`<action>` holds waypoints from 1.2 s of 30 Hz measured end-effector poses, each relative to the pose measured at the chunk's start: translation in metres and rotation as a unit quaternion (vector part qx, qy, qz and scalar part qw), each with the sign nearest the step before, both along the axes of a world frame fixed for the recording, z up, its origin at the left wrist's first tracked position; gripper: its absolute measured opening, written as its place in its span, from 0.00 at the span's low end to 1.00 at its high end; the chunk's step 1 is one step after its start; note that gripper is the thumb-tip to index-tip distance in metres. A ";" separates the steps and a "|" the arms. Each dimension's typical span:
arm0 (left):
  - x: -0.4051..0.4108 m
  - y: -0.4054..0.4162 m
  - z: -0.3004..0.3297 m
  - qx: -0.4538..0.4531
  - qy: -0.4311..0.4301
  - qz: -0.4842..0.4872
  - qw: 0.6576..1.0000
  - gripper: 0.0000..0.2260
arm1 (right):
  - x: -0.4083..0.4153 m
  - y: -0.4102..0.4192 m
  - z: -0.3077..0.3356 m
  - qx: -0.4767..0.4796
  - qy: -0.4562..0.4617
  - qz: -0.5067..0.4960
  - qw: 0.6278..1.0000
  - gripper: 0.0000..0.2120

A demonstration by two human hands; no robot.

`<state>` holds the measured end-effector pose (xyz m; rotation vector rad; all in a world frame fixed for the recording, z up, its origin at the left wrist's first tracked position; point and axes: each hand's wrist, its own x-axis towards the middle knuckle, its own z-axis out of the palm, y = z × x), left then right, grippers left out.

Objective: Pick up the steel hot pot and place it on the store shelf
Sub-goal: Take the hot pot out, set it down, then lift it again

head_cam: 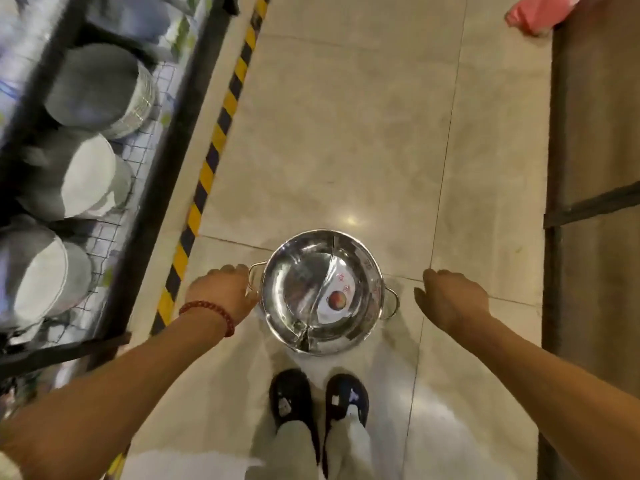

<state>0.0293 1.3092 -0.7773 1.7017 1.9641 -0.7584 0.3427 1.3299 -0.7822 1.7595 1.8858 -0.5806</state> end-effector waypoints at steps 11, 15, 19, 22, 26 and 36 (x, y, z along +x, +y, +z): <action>-0.057 -0.017 -0.249 -0.046 0.038 0.099 0.993 0.21 | 0.006 -0.029 -0.232 -0.096 -0.079 -0.102 0.987 0.13; -0.068 -0.017 -0.294 -0.016 0.012 0.124 0.992 0.18 | 0.008 -0.034 -0.271 -0.097 -0.051 -0.177 0.978 0.13; -0.071 -0.009 -0.315 0.020 -0.013 0.190 0.981 0.14 | 0.006 -0.032 -0.295 -0.066 -0.016 -0.225 0.972 0.11; -0.075 -0.002 -0.321 0.026 -0.011 0.218 0.976 0.14 | 0.009 -0.031 -0.306 -0.059 -0.002 -0.275 0.960 0.04; -0.073 0.002 -0.307 0.052 -0.008 0.238 0.970 0.13 | 0.012 -0.026 -0.298 -0.029 0.023 -0.302 0.953 0.05; -0.098 0.029 -0.150 0.153 -0.071 0.291 0.942 0.15 | -0.001 0.032 -0.132 0.065 0.090 -0.263 0.958 0.06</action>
